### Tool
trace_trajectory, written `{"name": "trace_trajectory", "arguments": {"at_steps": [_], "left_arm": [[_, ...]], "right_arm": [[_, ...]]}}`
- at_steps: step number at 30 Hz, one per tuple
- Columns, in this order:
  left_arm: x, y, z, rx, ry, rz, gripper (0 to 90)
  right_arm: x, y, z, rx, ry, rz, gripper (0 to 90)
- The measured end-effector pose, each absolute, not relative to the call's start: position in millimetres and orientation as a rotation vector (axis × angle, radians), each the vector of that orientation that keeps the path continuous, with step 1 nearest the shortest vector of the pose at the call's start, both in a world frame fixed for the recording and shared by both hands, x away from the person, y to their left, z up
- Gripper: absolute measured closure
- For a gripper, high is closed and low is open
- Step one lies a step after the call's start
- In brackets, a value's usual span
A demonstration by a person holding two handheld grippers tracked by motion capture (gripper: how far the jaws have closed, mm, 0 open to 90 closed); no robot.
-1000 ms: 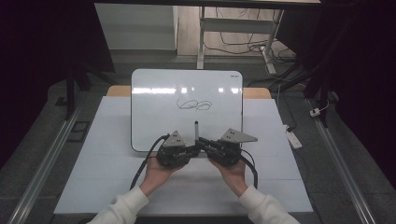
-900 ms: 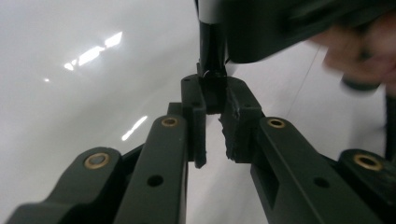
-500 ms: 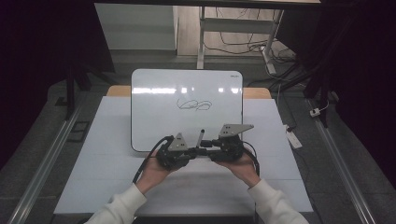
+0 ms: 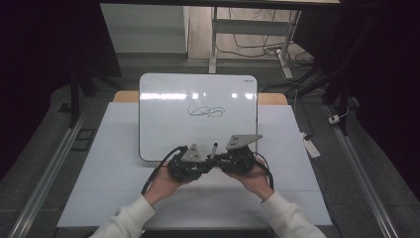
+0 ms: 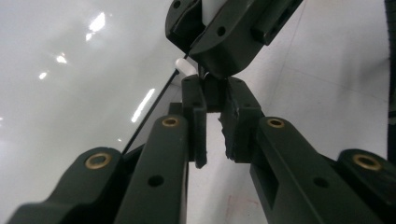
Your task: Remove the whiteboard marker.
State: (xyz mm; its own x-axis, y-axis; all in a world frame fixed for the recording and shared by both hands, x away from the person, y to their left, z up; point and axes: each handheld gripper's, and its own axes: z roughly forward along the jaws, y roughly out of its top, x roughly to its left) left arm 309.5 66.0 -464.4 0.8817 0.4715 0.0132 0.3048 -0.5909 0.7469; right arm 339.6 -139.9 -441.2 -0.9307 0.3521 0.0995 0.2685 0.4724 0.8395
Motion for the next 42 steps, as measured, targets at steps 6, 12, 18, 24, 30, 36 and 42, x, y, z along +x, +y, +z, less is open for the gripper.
{"name": "trace_trajectory", "arguments": {"at_steps": [6, 12, 18, 24, 30, 36, 42], "left_arm": [[306, 71, -460, 2.170, 0.591, 0.314, 69.8], [303, 86, -458, 2.111, 0.701, 0.349, 34.9], [285, 140, -465, 2.054, 0.862, 0.333, 29.6], [265, 189, -486, 2.005, 1.003, 0.336, 26.6], [255, 213, -498, 1.965, 1.086, 0.334, 23.3], [255, 215, -499, 1.970, 1.086, 0.344, 21.7], [254, 218, -505, 1.989, 1.098, 0.352, 20.2]], "right_arm": [[334, -142, -436, 0.524, 2.550, 1.510, 80.8], [337, -154, -430, 0.553, 2.463, 1.581, 80.9], [339, -162, -425, 0.553, 2.392, 1.613, 80.9], [340, -169, -424, 0.559, 2.358, 1.613, 80.9], [341, -178, -424, 0.581, 2.283, 1.611, 80.9], [344, -184, -425, 0.626, 2.210, 1.596, 80.8], [348, -188, -426, 0.666, 2.156, 1.586, 80.8]]}}
